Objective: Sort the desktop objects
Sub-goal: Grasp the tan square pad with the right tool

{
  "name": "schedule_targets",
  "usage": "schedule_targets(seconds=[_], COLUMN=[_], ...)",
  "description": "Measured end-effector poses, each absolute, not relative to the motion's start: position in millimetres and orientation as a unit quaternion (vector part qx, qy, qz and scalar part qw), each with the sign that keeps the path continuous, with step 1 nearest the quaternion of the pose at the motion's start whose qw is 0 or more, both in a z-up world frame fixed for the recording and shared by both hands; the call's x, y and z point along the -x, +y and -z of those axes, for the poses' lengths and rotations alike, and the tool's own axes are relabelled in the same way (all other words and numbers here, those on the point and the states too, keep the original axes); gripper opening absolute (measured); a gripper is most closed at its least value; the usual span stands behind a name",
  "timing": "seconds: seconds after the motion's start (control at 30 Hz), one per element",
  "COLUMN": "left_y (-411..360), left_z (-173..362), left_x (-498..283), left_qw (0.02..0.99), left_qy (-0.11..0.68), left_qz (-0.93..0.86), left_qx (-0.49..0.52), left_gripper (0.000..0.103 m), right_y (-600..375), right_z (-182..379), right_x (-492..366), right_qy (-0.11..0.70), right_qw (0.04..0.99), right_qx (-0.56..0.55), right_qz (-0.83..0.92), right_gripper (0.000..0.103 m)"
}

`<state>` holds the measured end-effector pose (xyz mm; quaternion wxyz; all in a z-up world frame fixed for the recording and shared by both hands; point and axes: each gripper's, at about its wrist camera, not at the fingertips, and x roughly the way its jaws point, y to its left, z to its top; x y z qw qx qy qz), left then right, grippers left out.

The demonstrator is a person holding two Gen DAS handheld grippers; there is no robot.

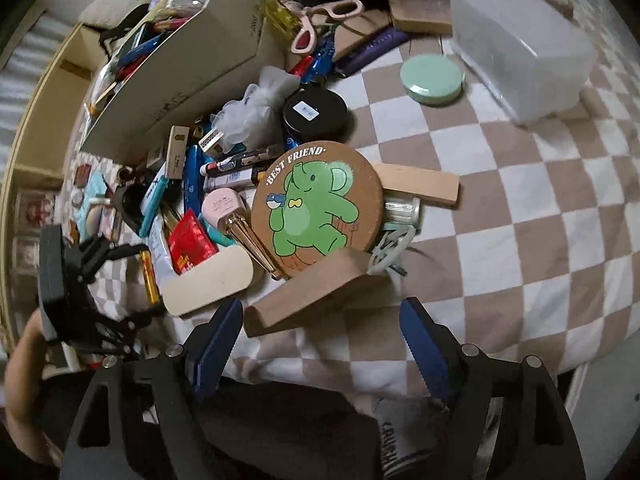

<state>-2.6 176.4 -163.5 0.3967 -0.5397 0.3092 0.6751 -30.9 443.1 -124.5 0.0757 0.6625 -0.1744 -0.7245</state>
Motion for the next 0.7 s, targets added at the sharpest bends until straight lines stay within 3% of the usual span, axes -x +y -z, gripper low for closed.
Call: schedule_targets(seconds=[0.7], left_y=[169.8], left_z=[148.0], left_x=[17.1], left_qw=[0.393], left_qy=[0.293], left_qz=[-0.693], left_qx=[0.529], left_gripper=[0.081], right_y=[448.8], right_z=[160.4], right_x=[22.1], right_qy=[-0.097], right_qw=[0.041], right_qx=[-0.703], right_qz=[0.703], right_gripper=[0.081])
